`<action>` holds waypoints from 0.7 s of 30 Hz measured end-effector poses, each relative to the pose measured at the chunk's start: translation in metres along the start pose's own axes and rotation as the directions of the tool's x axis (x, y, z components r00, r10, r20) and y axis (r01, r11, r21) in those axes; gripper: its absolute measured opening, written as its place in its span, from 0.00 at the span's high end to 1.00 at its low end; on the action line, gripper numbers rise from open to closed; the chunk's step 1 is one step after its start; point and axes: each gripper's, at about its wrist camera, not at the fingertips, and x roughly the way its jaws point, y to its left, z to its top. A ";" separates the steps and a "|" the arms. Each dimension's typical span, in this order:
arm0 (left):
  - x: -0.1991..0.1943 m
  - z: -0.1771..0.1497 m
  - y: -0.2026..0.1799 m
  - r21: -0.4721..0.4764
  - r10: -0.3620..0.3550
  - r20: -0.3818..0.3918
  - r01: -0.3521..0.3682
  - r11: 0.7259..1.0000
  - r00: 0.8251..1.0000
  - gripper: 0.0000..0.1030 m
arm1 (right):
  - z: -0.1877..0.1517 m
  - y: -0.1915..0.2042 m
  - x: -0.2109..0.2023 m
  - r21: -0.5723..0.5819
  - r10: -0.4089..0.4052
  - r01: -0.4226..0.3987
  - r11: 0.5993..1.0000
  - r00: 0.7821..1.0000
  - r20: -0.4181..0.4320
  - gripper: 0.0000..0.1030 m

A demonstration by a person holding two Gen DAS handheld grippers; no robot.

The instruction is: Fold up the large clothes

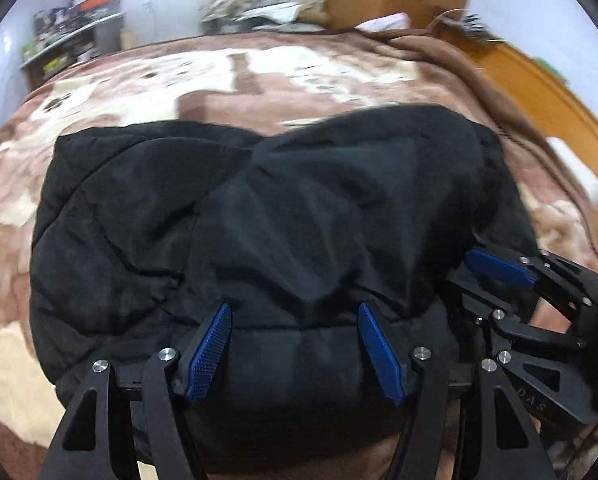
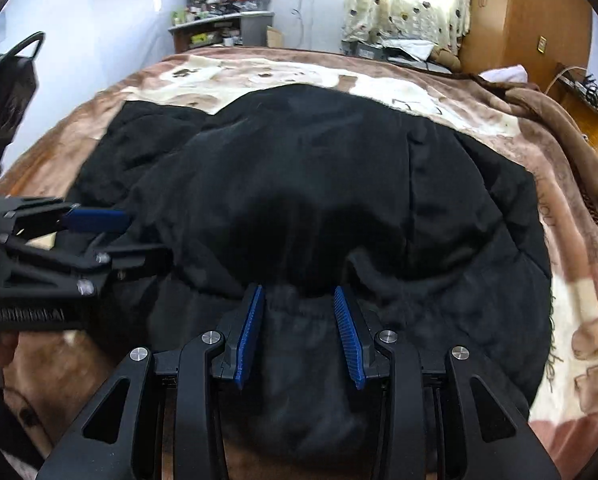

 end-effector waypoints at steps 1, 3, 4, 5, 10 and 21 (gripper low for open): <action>0.003 0.004 0.003 -0.009 0.021 0.011 -0.021 1.000 1.000 0.36 | 0.006 -0.003 0.010 0.014 -0.023 0.024 1.000 1.000 -0.014 0.63; 0.016 0.013 0.009 -0.006 0.060 0.009 -0.060 0.998 0.998 0.34 | 0.013 -0.010 0.021 0.046 -0.043 0.044 0.998 0.999 -0.026 0.63; 0.021 0.017 0.013 -0.006 0.067 -0.006 -0.067 0.998 0.998 0.33 | 0.018 -0.015 0.027 0.055 -0.046 0.048 0.997 0.998 -0.038 0.63; 0.025 0.021 0.018 -0.003 0.071 -0.014 -0.071 0.997 0.997 0.31 | 0.023 -0.019 0.034 0.065 -0.048 0.051 0.997 0.998 -0.050 0.63; 0.042 0.040 0.037 0.038 0.165 0.000 -0.165 0.986 0.986 0.31 | 0.040 -0.039 0.061 0.105 -0.042 0.056 0.993 0.991 -0.129 0.63; 0.094 0.052 0.078 -0.105 0.082 -0.171 -0.101 0.989 0.982 0.32 | 0.050 -0.046 0.114 0.180 -0.007 0.063 0.982 0.956 -0.295 0.63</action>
